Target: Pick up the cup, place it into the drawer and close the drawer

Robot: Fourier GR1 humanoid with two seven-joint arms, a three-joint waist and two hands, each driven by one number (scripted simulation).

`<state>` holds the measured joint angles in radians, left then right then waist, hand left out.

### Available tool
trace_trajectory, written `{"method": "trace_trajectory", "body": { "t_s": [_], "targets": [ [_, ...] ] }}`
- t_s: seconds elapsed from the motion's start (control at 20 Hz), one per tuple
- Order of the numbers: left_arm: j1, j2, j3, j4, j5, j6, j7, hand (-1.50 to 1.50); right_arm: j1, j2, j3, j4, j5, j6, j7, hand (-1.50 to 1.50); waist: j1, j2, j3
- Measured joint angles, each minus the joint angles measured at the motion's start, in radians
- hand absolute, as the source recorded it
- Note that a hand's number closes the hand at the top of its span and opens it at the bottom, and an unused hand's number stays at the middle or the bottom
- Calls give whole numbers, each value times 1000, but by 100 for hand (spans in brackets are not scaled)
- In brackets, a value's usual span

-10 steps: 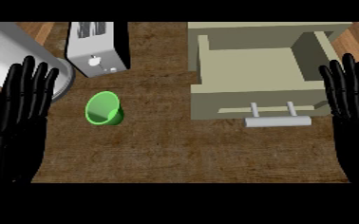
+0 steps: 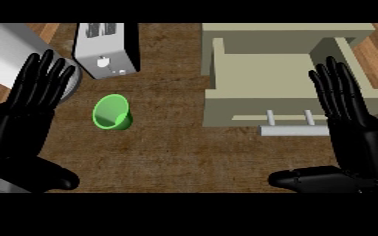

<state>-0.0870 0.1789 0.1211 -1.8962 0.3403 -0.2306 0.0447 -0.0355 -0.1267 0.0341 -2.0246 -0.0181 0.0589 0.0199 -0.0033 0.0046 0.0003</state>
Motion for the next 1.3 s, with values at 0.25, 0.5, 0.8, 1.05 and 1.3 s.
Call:
{"method": "trace_trajectory", "body": {
  "t_s": [0.25, 0.5, 0.8, 1.05, 1.3],
  "targets": [
    [-38, 31, 66, 186, 88, -79, -24, -150, -46, -22, -25, 36, -47, 38, 52, -150, 1, -2, -1],
    [-101, 54, 90, 375, 48, -112, -84, -150, -77, -25, -46, 83, -64, 63, 49, -150, -1, -3, 0],
    [-134, 75, 102, 588, -26, -150, -195, -150, -171, -37, -78, 144, -73, 71, 67, -150, 1, -3, 0],
    [-171, 88, 113, 780, -91, -158, -303, -150, -173, -46, -91, 125, -71, 79, 73, -150, -3, -3, -1],
    [-218, 97, 117, 1011, -175, -156, -469, -150, -168, -39, -94, 126, -66, 83, 57, -150, -6, -2, -1]
  ]
}}
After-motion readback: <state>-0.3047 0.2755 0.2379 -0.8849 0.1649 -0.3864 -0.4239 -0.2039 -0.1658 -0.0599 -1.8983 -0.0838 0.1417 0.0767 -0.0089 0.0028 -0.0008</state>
